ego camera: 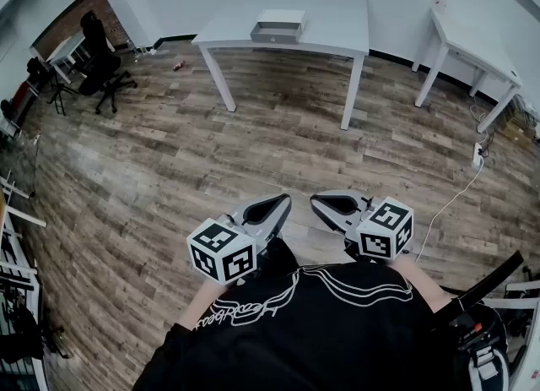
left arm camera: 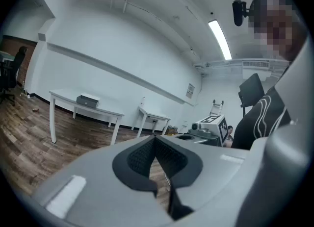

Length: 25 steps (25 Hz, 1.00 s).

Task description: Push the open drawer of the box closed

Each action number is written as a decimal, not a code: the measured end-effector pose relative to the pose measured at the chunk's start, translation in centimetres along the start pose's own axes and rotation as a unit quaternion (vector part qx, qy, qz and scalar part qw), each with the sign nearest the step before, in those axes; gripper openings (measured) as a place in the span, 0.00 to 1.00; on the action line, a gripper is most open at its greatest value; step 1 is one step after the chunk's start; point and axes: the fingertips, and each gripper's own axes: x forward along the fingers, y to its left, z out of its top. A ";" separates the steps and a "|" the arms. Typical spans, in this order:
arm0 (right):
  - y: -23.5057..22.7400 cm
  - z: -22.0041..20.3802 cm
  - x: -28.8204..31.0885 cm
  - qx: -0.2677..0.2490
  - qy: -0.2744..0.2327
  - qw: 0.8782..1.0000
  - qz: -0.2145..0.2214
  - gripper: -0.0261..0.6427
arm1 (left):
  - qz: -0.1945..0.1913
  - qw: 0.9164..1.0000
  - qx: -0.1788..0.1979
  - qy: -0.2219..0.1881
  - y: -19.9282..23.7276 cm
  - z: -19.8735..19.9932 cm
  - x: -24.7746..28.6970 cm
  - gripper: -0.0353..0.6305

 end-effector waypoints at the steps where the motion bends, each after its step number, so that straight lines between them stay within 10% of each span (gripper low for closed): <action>1: -0.7 0.1 0.8 0.001 -0.001 1.000 -0.002 0.05 | -0.003 1.000 0.000 0.002 1.0 0.1 0.4 0.06; 25: -29.1 15.8 30.5 0.000 -0.021 0.993 -0.112 0.05 | -0.047 0.998 -0.006 0.053 41.3 15.6 12.8 0.06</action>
